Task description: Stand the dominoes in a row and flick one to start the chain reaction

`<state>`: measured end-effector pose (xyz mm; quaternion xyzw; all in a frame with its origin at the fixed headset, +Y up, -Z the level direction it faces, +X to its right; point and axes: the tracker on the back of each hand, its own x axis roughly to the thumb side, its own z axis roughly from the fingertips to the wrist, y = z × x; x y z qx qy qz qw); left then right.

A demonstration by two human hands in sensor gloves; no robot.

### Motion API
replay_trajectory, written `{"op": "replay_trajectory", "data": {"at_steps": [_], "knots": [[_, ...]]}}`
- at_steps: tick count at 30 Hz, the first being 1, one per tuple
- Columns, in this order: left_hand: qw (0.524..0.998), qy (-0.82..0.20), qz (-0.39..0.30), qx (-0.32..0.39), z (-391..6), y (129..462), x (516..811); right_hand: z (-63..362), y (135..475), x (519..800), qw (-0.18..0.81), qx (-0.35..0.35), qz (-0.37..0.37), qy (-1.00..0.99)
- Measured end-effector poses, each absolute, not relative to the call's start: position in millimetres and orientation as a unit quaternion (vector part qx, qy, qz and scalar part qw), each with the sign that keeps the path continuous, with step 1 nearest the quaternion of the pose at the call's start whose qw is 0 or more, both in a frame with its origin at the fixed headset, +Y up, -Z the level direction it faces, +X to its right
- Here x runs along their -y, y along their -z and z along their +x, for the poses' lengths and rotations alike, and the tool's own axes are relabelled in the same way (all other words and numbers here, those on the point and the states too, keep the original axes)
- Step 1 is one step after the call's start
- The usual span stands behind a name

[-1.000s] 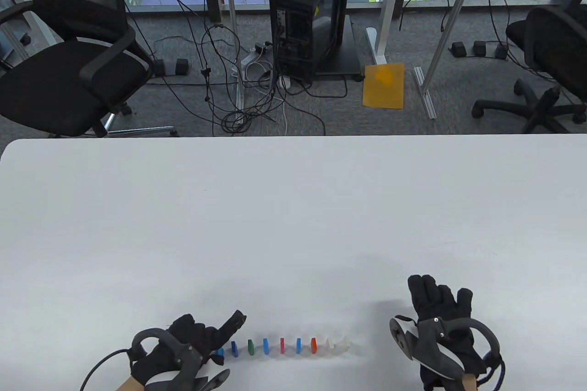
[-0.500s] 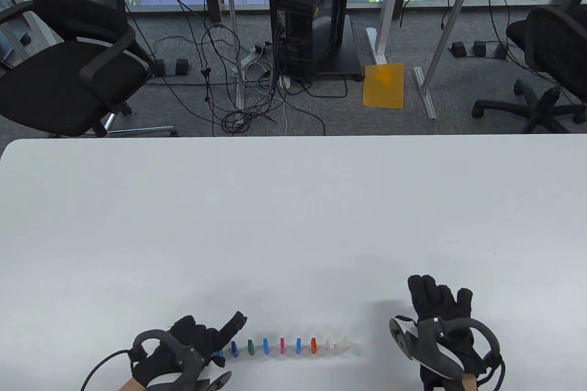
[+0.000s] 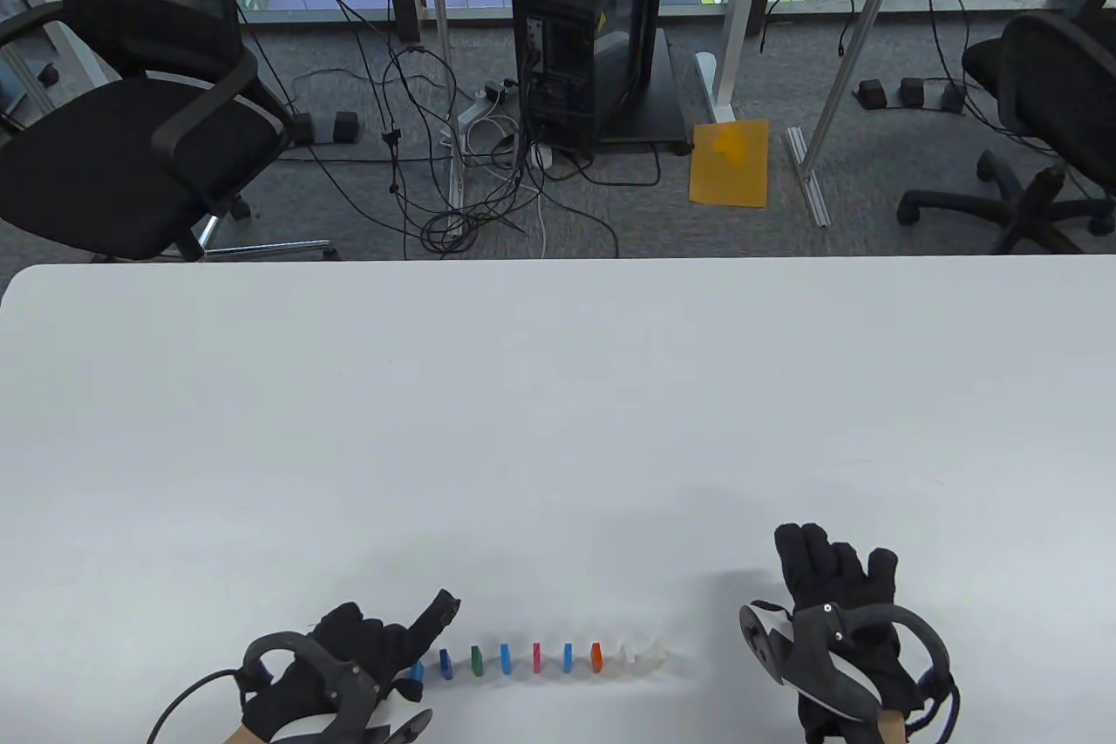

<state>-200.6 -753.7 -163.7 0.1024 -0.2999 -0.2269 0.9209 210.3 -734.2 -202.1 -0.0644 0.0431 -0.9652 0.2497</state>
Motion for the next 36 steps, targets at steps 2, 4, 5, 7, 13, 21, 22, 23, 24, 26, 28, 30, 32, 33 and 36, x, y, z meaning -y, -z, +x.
{"op": "replay_trajectory", "data": {"at_steps": [2, 4, 5, 7, 13, 21, 22, 23, 24, 26, 28, 30, 32, 33, 36], "knots": [[0.924, 0.221, 0.110, 0.291, -204.2, 163.9, 749.1, 210.0, 202.1, 734.4, 0.247, -0.045, -0.066, 0.966], [0.930, 0.214, 0.115, 0.277, -209.1, 165.5, 744.6, 209.0, 202.0, 734.7, 0.246, -0.044, -0.069, 0.966], [0.932, 0.209, 0.117, 0.272, -211.3, 166.3, 743.1, 208.5, 201.9, 734.6, 0.248, -0.044, -0.070, 0.965], [0.937, 0.197, 0.120, 0.261, -216.5, 167.9, 740.0, 207.7, 201.9, 734.4, 0.251, -0.045, -0.072, 0.964], [0.949, 0.164, 0.143, 0.227, -233.2, 174.0, 734.4, 206.2, 201.2, 734.3, 0.252, -0.054, -0.074, 0.963], [0.956, 0.168, 0.149, 0.191, -242.7, 186.1, 737.7, 208.3, 204.9, 743.1, 0.254, -0.034, -0.070, 0.964], [0.957, 0.170, 0.148, 0.185, -244.2, 187.9, 737.8, 208.0, 205.3, 744.5, 0.255, -0.030, -0.071, 0.964], [0.959, 0.166, 0.147, 0.177, -247.2, 190.9, 738.0, 207.5, 205.8, 746.5, 0.255, -0.026, -0.073, 0.964], [0.961, 0.163, 0.143, 0.171, -249.3, 192.9, 738.1, 207.2, 206.1, 747.5, 0.255, -0.024, -0.074, 0.964], [0.966, 0.153, 0.135, 0.157, -254.8, 197.8, 738.3, 206.4, 206.5, 748.9, 0.256, -0.023, -0.076, 0.963], [0.970, 0.152, 0.123, 0.143, -259.9, 203.4, 738.7, 205.6, 207.1, 750.6, 0.256, -0.020, -0.078, 0.963], [0.971, 0.163, 0.127, 0.124, -264.3, 208.7, 738.9, 204.9, 207.7, 752.4, 0.258, -0.017, -0.080, 0.963], [0.970, 0.170, 0.129, 0.115, -267.7, 212.5, 740.2, 204.0, 208.6, 755.4, 0.261, -0.013, -0.082, 0.962], [0.971, 0.168, 0.124, 0.114, -269.0, 213.3, 741.8, 203.5, 209.1, 757.1, 0.264, -0.010, -0.085, 0.961], [0.971, 0.169, 0.116, 0.122, -271.7, 210.5, 745.2, 202.6, 209.8, 759.5, 0.269, -0.004, -0.088, 0.959]]}}
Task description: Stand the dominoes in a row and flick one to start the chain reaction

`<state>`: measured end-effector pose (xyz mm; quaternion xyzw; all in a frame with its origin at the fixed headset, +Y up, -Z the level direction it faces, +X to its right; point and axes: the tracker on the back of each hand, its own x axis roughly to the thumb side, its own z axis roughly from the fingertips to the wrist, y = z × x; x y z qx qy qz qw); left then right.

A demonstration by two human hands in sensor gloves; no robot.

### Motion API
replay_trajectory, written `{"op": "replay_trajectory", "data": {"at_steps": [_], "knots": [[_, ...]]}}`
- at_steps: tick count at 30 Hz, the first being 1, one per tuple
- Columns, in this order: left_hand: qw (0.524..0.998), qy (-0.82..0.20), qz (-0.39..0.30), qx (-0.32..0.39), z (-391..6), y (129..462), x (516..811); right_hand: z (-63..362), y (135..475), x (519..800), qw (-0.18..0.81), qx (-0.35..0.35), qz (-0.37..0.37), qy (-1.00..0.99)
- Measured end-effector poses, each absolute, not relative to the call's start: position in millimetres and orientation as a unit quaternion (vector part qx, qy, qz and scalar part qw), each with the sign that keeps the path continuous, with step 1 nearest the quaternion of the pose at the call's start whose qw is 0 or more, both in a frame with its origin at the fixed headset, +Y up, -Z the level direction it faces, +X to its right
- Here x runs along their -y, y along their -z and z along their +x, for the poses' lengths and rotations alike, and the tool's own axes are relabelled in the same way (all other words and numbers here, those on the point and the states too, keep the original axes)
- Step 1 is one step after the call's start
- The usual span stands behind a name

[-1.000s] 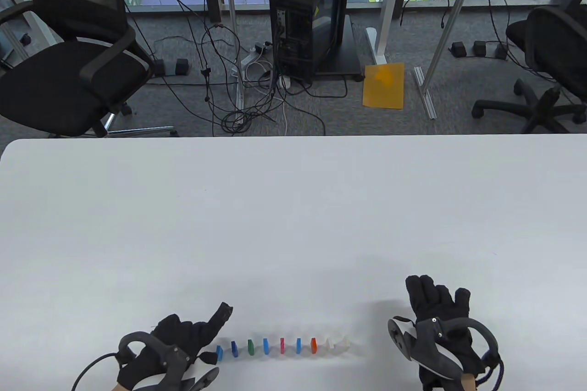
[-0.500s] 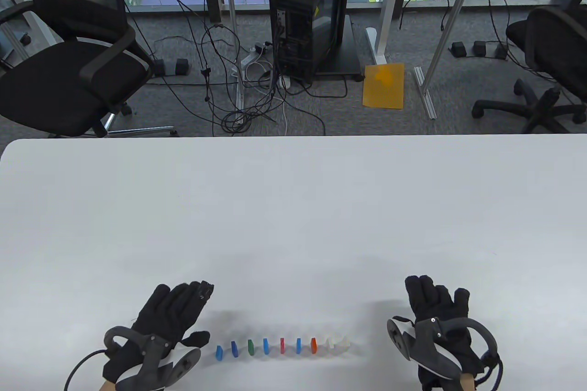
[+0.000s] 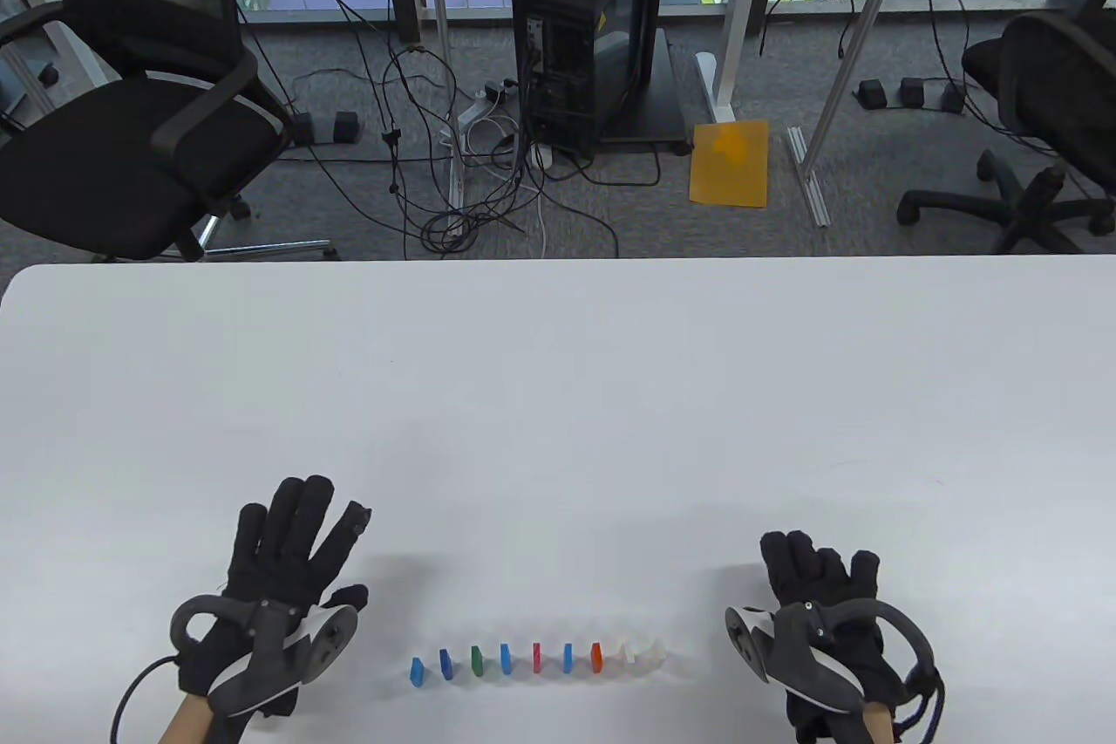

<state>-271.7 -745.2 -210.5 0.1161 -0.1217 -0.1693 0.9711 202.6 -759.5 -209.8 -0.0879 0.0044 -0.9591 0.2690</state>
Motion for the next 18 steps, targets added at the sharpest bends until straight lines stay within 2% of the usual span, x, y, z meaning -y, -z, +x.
{"op": "replay_trajectory", "data": {"at_steps": [5, 13, 18], "knots": [[0.963, 0.188, 0.125, 0.145, -270.0, 196.2, 742.0, 202.3, 210.1, 759.1, 0.268, -0.027, -0.089, 0.959], [0.948, 0.187, 0.079, 0.245, -243.3, 172.3, 740.7, 201.9, 210.0, 763.1, 0.283, -0.022, -0.093, 0.954], [0.937, 0.216, 0.080, 0.264, -226.9, 167.0, 742.7, 201.2, 209.5, 760.9, 0.288, -0.030, -0.093, 0.953]]}}
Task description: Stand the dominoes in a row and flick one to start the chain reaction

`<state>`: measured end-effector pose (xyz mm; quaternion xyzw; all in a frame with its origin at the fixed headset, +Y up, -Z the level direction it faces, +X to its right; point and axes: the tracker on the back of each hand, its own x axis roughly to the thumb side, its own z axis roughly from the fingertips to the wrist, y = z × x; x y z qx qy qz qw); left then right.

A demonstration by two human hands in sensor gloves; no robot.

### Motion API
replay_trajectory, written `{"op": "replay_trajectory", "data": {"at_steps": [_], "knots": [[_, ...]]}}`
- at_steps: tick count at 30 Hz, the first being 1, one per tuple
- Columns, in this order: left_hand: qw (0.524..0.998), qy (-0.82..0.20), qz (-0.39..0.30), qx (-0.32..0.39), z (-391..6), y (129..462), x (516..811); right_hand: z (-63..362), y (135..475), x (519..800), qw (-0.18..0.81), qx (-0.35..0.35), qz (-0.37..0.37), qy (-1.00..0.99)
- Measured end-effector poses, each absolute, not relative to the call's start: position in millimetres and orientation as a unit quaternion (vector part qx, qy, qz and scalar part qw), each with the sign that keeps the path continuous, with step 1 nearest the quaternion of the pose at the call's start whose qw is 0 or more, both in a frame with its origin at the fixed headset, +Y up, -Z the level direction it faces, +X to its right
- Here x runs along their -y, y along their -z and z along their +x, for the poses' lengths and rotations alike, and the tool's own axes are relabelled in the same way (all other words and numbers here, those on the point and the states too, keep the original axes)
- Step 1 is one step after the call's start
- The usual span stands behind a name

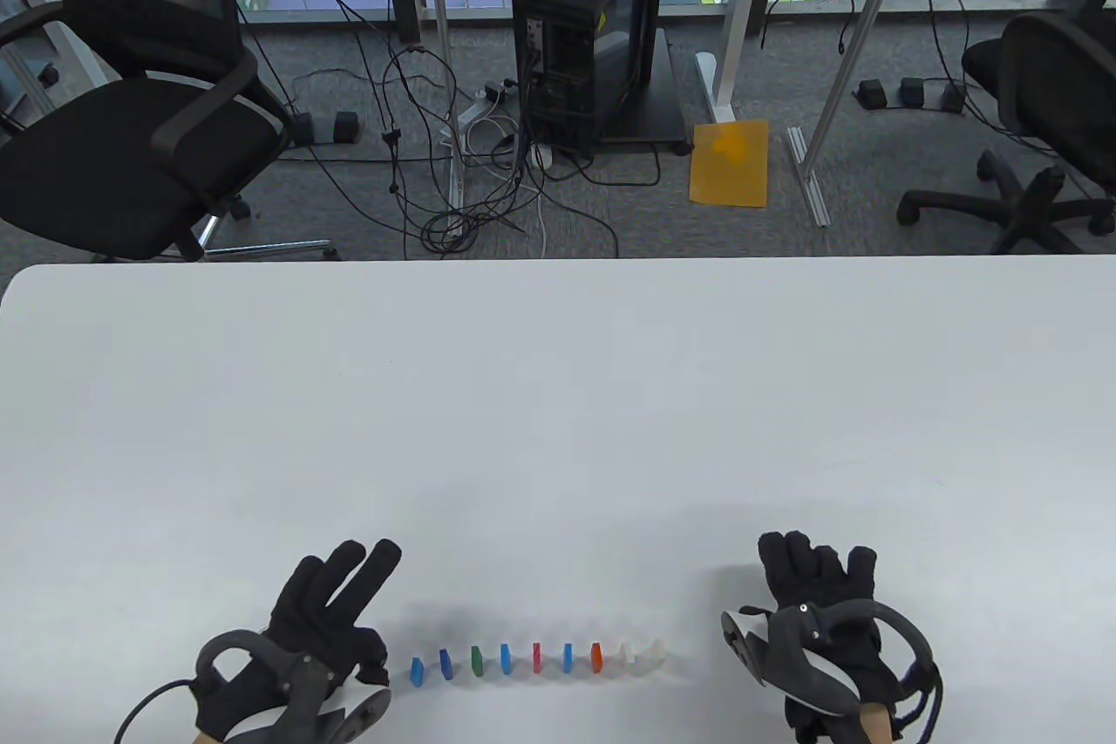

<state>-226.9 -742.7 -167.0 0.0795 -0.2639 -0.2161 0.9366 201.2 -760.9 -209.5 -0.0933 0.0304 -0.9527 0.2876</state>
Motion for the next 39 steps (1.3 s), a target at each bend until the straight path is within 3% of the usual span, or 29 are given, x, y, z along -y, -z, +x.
{"op": "replay_trajectory", "data": {"at_steps": [12, 16, 21, 27, 30, 33, 39], "knots": [[0.936, 0.178, 0.059, 0.298, -194.2, 172.8, 751.2, 202.2, 205.7, 754.9, 0.290, -0.050, -0.086, 0.952], [0.945, 0.179, 0.087, 0.259, -209.7, 176.8, 742.2, 202.3, 205.0, 753.5, 0.291, -0.047, -0.084, 0.952], [0.970, 0.148, 0.134, 0.139, -243.0, 201.0, 728.7, 201.6, 205.2, 754.3, 0.282, -0.053, -0.086, 0.954], [0.997, 0.061, 0.036, 0.043, -270.3, 243.4, 738.3, 201.1, 208.5, 759.7, 0.258, -0.084, -0.079, 0.959], [0.996, 0.078, 0.023, 0.038, -274.2, 246.2, 751.1, 200.9, 210.5, 762.5, 0.246, -0.114, -0.070, 0.960], [0.989, 0.139, 0.035, 0.042, -273.0, 244.3, 757.8, 198.7, 213.6, 765.5, 0.252, -0.114, -0.067, 0.959], [0.988, 0.147, 0.034, 0.041, -266.8, 242.7, 759.9, 197.8, 212.9, 769.0, 0.290, -0.107, -0.077, 0.948]]}}
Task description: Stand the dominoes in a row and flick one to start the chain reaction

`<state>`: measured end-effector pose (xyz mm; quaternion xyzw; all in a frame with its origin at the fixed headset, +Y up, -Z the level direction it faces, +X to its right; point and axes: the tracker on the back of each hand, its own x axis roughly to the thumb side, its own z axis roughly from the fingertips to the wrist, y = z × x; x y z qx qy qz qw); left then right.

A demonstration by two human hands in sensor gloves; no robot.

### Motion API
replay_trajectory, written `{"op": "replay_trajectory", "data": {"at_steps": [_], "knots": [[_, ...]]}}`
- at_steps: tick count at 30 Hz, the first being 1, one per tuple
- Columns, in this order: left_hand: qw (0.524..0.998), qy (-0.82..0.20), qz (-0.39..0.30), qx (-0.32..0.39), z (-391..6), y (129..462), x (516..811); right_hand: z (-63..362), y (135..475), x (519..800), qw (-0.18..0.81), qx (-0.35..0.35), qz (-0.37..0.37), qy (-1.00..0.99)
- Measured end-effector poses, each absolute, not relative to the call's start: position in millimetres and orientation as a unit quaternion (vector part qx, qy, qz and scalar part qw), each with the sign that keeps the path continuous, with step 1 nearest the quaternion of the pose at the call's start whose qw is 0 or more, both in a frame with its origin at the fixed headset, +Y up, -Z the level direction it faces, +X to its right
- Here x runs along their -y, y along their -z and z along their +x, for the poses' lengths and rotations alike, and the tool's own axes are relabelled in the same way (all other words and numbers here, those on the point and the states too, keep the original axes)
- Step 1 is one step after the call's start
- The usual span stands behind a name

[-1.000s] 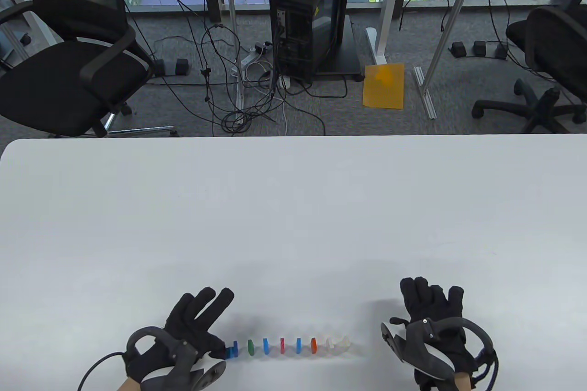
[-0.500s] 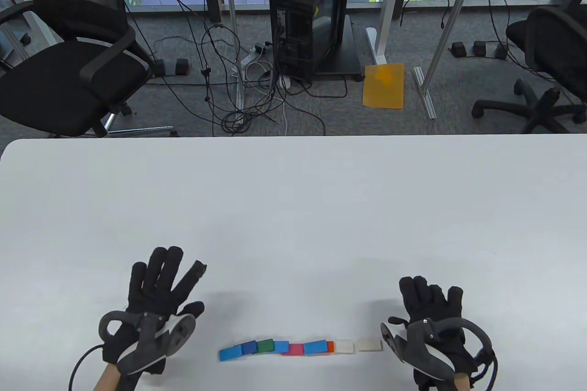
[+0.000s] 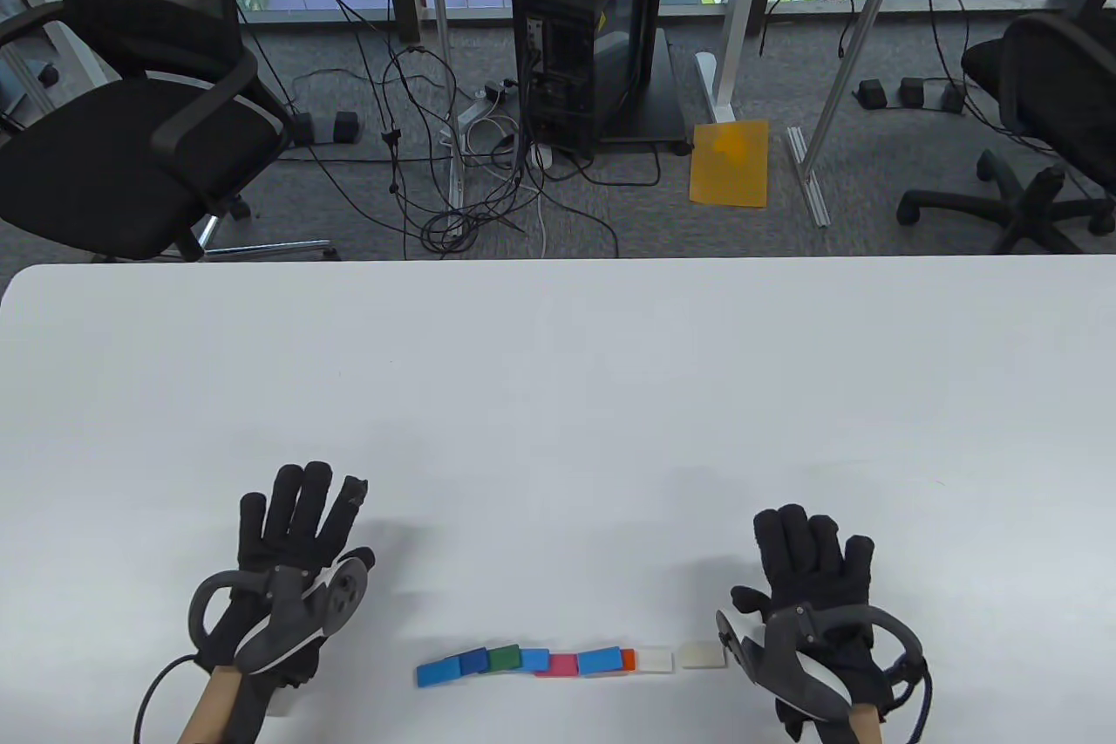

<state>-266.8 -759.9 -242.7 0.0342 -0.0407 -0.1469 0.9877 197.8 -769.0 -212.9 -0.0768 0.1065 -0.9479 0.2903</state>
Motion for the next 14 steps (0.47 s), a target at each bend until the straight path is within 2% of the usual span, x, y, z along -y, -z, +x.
{"op": "replay_trajectory", "data": {"at_steps": [5, 9, 14], "knots": [[0.982, 0.177, 0.054, 0.030, -266.5, 233.2, 755.4, 195.7, 212.4, 765.0, 0.263, -0.108, -0.082, 0.955], [0.979, 0.186, 0.075, 0.030, -266.0, 227.9, 750.4, 194.4, 211.1, 764.6, 0.279, -0.118, -0.076, 0.950], [0.981, 0.178, 0.070, 0.030, -270.4, 227.8, 750.9, 197.0, 211.5, 769.6, 0.285, -0.103, -0.066, 0.951]]}}
